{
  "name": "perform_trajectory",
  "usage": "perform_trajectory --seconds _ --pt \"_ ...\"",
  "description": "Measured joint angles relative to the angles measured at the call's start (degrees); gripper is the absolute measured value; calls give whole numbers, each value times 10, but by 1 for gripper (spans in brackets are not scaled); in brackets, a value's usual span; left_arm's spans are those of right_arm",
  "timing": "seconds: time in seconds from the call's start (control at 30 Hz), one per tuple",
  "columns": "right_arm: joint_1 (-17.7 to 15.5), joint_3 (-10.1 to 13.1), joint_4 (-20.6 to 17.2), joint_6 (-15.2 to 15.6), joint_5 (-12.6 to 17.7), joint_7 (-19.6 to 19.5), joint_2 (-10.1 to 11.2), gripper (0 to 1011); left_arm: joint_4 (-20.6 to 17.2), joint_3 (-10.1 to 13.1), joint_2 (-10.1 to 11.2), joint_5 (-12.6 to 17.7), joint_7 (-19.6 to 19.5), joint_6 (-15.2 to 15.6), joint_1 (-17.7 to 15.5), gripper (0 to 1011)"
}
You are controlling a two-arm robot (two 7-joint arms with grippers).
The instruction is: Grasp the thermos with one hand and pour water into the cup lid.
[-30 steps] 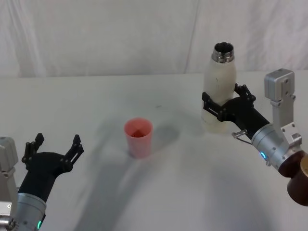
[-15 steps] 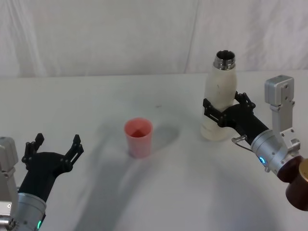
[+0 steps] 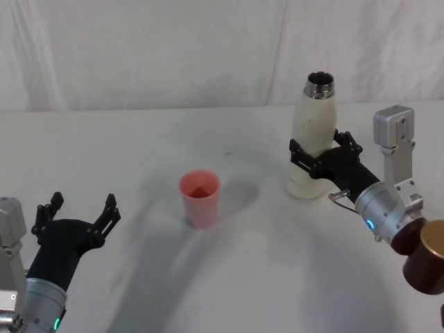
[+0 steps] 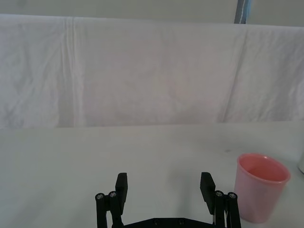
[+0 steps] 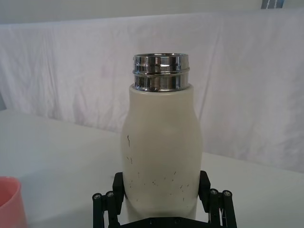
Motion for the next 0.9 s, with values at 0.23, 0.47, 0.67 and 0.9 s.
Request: perform_trajectory --seconds 0.23,0.47,0.67,0.9 --pt "15 0 23 -3 5 0 -9 950 0 0 0 0 0 0 0 1001" --pt "23 -4 37 -9 2 -1 -12 950 0 0 0 0 0 0 0 1001" --pt "25 -7 41 -11 -1 -1 -12 950 0 0 0 0 0 0 0 1001" --pt "27 -10 42 -11 -5 2 -10 950 0 0 0 0 0 0 0 1001"
